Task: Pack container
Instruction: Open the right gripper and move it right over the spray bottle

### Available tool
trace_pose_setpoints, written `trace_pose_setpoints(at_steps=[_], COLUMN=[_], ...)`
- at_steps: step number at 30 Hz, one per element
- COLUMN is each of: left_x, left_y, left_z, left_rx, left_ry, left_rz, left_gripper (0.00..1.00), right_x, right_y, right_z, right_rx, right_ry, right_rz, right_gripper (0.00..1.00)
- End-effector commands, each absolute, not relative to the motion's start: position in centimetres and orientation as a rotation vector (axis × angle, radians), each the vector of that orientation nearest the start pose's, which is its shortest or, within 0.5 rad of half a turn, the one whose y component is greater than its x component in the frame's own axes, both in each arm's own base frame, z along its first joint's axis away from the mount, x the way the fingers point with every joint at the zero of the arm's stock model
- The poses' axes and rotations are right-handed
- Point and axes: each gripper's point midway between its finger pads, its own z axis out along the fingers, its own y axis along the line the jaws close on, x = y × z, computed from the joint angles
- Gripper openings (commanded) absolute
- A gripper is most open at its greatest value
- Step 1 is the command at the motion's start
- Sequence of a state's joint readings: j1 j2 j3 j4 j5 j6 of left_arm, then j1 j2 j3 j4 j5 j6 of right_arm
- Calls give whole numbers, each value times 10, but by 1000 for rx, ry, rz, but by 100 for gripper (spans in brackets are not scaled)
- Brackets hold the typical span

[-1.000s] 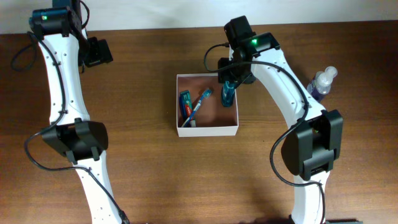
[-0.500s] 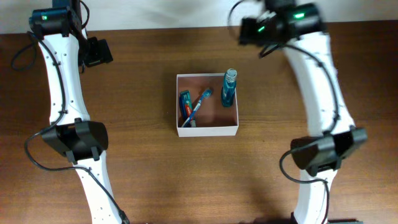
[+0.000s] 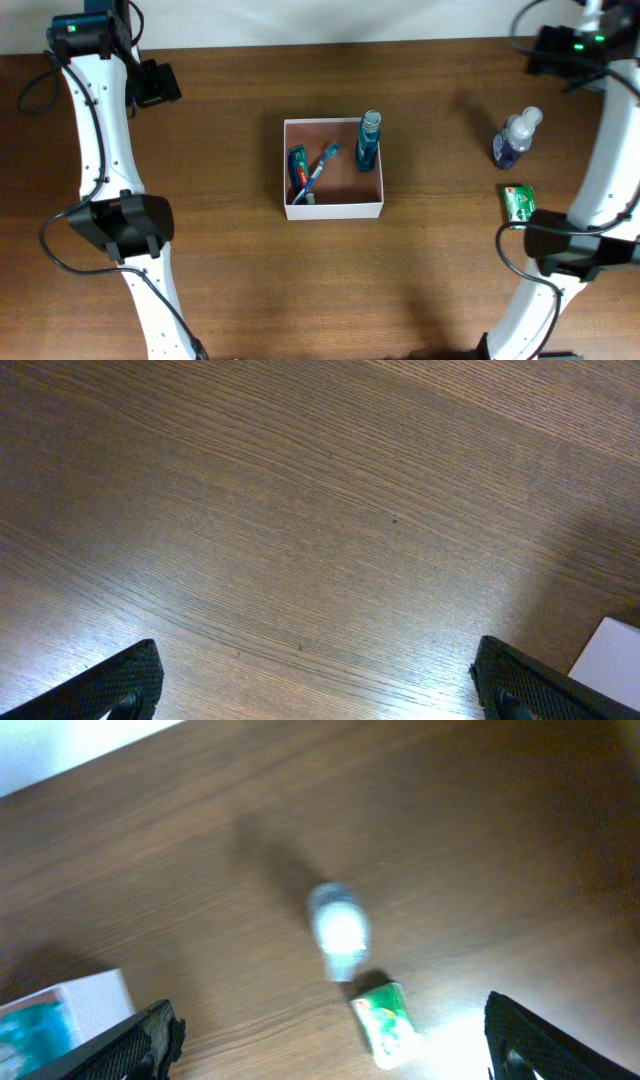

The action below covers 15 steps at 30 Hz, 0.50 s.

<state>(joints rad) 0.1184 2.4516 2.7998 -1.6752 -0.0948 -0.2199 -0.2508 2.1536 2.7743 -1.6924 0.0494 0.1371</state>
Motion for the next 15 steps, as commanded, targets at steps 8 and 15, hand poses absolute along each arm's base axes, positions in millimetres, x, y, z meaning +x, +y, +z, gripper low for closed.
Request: trace_pose_setpoints(at_steps=[8,15], left_x=[486,486], left_y=[77,77], left_z=[206,206], left_rx=[-485,-485], left_ry=[2794,2794], left_rz=[127,126], left_gripper=[99,99], right_x=[409,422], right_y=[-159,-141], right_z=[265,211], right_rx=[428,364], right_ry=[2782,2880], right_rz=[-146,24], right_gripper=[99,99])
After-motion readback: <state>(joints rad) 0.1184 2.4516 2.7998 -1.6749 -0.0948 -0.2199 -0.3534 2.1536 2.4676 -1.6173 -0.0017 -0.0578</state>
